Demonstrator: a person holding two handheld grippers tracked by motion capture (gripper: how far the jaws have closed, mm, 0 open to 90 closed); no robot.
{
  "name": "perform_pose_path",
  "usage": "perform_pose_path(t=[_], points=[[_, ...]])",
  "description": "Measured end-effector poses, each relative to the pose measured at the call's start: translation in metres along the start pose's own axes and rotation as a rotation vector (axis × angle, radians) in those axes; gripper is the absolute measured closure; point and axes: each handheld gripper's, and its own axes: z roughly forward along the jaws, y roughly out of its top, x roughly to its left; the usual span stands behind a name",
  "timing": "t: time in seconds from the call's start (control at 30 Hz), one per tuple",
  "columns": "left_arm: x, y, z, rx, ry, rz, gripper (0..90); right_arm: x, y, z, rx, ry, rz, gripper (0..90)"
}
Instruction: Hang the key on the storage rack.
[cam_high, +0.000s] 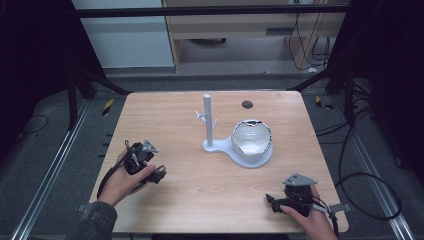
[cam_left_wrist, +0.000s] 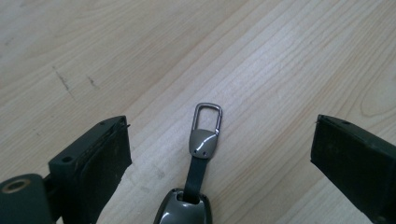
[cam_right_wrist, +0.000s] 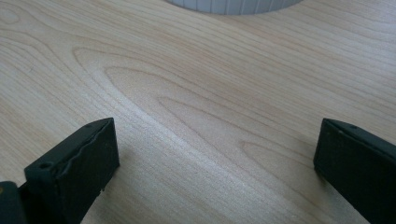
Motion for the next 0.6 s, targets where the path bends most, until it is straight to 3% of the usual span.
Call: perform_pose_path(t=[0.13,0.3,0.6], points=[[0.003,0.002,0.002,0.042,0.030,0.027,4.9,0.000,0.000,0.000,0.000,0.000,0.000,0.4],[0.004,0.008,0.005,0.090,0.036,0.034,7.7,0.000,0.000,0.000,0.000,0.000,0.000,0.4],[0.008,0.008,0.018,0.220,0.018,0.044,28.3,0.000,0.000,0.000,0.000,-0.001,0.000,0.4]])
